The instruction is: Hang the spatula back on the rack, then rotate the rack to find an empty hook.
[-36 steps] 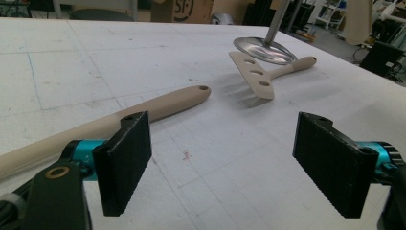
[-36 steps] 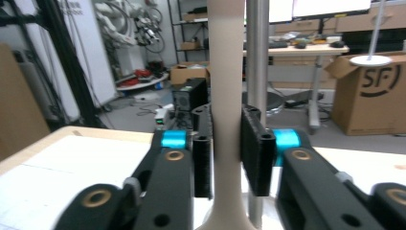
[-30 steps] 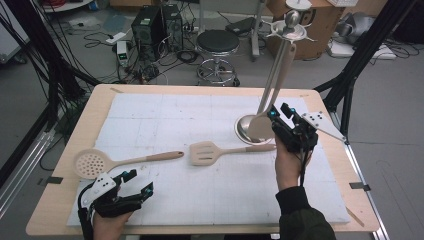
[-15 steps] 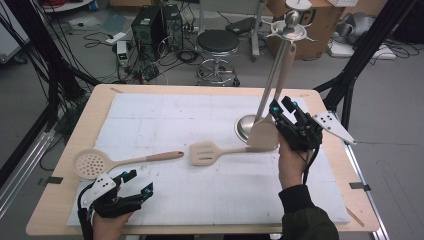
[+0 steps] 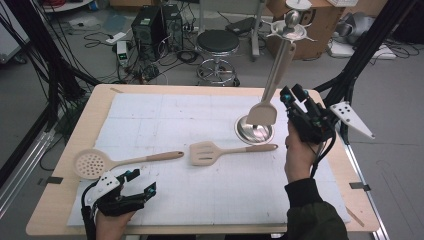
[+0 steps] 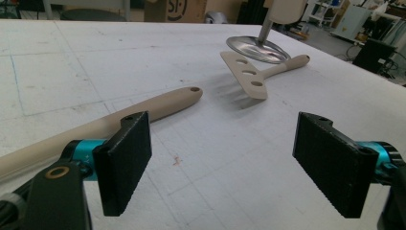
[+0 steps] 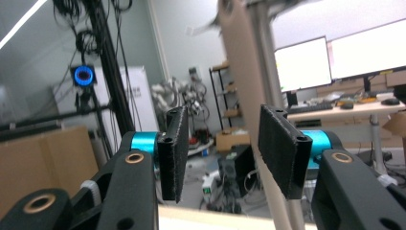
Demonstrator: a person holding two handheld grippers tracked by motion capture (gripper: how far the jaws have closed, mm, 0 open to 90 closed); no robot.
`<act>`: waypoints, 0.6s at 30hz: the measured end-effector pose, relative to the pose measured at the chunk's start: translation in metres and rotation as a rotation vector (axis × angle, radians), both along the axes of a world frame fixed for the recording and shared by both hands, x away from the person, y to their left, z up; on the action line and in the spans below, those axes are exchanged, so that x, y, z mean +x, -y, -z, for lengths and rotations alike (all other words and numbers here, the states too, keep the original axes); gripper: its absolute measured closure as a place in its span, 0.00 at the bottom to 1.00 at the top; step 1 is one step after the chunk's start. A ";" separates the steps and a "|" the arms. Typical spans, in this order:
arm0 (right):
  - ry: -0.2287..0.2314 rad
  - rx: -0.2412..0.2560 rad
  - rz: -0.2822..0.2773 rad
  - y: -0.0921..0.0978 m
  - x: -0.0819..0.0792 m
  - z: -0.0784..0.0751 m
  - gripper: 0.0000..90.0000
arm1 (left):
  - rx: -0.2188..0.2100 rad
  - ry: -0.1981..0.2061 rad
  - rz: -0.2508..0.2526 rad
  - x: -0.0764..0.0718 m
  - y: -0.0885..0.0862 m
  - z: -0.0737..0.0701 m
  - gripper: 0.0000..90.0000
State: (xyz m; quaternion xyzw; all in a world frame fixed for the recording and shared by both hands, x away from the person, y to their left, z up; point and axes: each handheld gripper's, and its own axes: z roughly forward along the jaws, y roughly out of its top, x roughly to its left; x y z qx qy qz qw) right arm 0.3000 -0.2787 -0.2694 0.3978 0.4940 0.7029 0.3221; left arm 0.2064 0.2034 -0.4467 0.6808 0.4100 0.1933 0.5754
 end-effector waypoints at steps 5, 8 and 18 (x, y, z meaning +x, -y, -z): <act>0.021 0.073 -0.004 0.009 0.011 -0.018 0.72 | -0.002 -0.001 0.000 0.001 -0.001 0.000 0.24; 0.024 0.052 -0.011 0.007 0.017 -0.025 0.81 | -0.011 -0.002 -0.004 0.001 -0.001 0.000 0.24; 0.031 0.084 0.032 0.007 0.035 -0.045 1.00 | -0.016 -0.014 -0.005 0.005 -0.004 0.002 0.24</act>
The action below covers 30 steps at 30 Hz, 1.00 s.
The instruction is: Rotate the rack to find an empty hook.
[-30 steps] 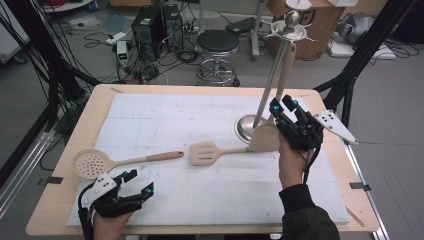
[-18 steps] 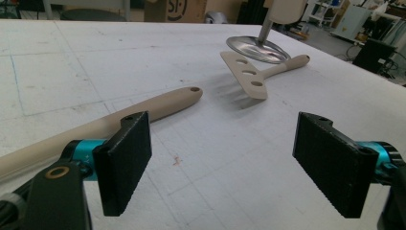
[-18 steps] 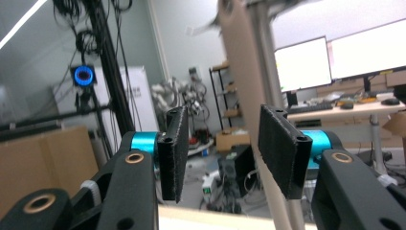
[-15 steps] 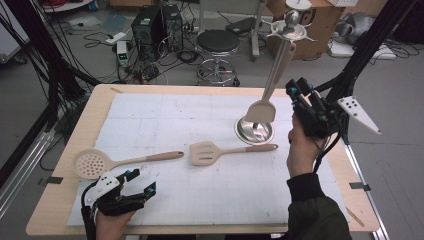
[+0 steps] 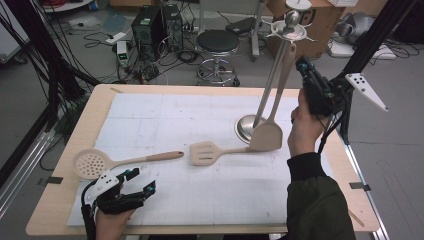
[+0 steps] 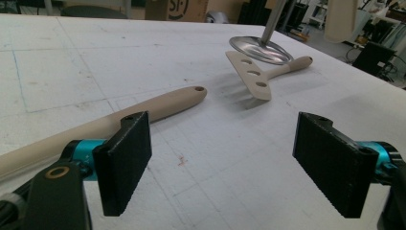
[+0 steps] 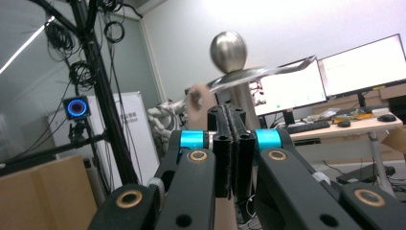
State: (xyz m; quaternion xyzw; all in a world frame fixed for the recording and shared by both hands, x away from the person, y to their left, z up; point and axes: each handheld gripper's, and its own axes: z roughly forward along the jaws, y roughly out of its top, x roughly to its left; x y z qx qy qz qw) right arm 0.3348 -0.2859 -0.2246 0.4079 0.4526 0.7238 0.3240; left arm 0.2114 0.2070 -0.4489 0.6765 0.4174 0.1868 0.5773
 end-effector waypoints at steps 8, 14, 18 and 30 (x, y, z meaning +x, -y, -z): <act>-0.008 -0.018 0.013 0.004 0.015 -0.013 1.00 | -0.012 -0.004 0.005 0.001 -0.001 0.001 0.24; -0.014 -0.032 -0.001 0.000 0.024 -0.014 1.00 | -0.018 -0.009 0.001 0.002 -0.001 0.001 0.24; -0.013 -0.021 -0.004 -0.005 0.024 -0.012 1.00 | -0.016 -0.008 0.008 0.002 0.000 0.000 0.24; -0.003 -0.060 -0.014 -0.022 0.019 -0.013 1.00 | -0.018 -0.002 0.012 0.002 0.001 -0.001 0.24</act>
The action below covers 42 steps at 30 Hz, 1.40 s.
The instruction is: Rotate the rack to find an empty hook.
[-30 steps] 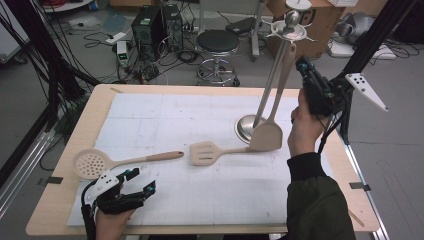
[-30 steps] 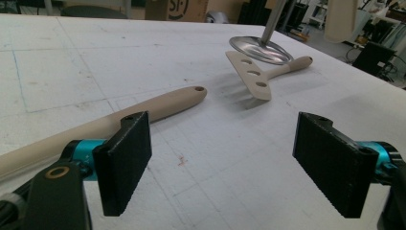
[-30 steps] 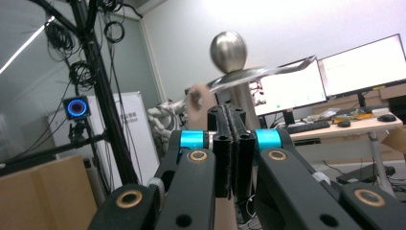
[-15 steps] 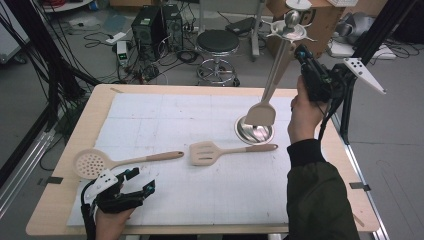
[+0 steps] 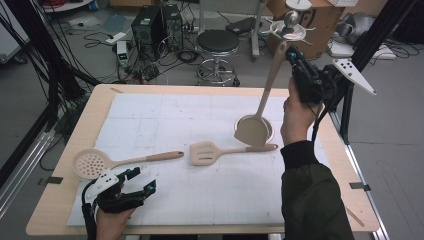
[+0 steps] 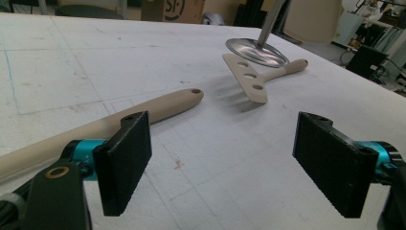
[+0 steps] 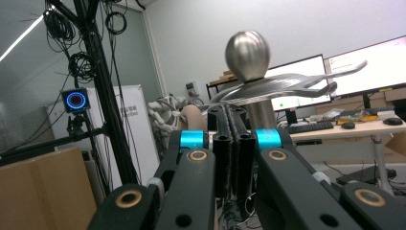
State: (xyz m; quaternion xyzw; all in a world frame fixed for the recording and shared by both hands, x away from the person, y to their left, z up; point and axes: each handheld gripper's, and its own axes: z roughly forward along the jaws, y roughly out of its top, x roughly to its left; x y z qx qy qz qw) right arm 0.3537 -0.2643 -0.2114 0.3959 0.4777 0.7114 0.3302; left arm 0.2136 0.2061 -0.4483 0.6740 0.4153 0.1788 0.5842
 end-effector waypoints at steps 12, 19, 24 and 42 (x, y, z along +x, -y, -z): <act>0.010 -0.015 -0.019 -0.021 0.006 -0.001 1.00 | -0.003 -0.003 0.001 0.001 -0.001 0.000 0.24; 0.019 -0.028 -0.035 -0.035 0.013 -0.004 1.00 | -0.006 -0.003 -0.003 0.001 -0.002 0.000 0.24; 0.033 -0.050 -0.032 -0.037 0.013 -0.006 1.00 | -0.006 -0.003 -0.002 0.000 -0.001 0.000 0.24; 0.006 0.069 0.052 0.022 0.000 0.012 1.00 | 0.003 -0.002 0.011 0.002 0.003 0.000 0.24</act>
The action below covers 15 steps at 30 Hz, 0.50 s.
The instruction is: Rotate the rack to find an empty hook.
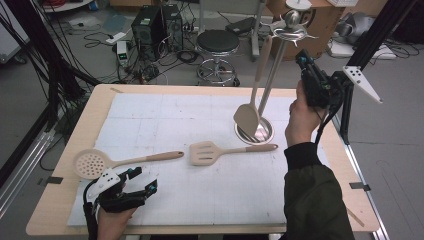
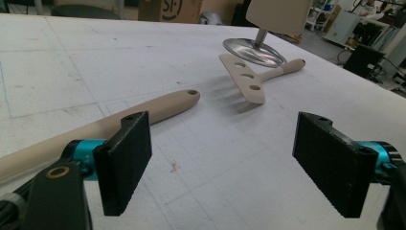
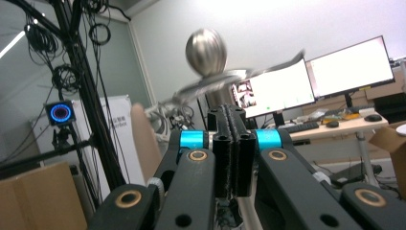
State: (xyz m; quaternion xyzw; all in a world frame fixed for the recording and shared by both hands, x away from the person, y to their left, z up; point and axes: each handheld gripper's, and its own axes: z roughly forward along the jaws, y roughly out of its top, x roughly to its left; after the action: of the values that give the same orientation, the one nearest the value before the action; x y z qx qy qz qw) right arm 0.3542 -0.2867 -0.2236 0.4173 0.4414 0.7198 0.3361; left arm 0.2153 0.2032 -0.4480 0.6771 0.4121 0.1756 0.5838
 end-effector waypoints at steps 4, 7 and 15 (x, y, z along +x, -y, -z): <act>0.024 -0.043 -0.010 -0.003 -0.002 -0.010 1.00 | -0.002 0.002 0.001 0.000 0.000 0.000 0.24; 0.033 -0.078 -0.006 -0.012 -0.005 -0.013 1.00 | -0.002 0.001 0.003 0.000 0.000 0.000 0.24; 0.029 -0.103 -0.011 -0.022 -0.005 -0.012 0.99 | -0.006 0.002 0.004 0.000 0.000 -0.001 0.24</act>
State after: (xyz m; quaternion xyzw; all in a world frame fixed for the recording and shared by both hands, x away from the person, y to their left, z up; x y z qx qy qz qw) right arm 0.3487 -0.2643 -0.2111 0.3868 0.4753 0.7037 0.3596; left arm 0.2151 0.2031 -0.4475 0.6760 0.4108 0.1739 0.5865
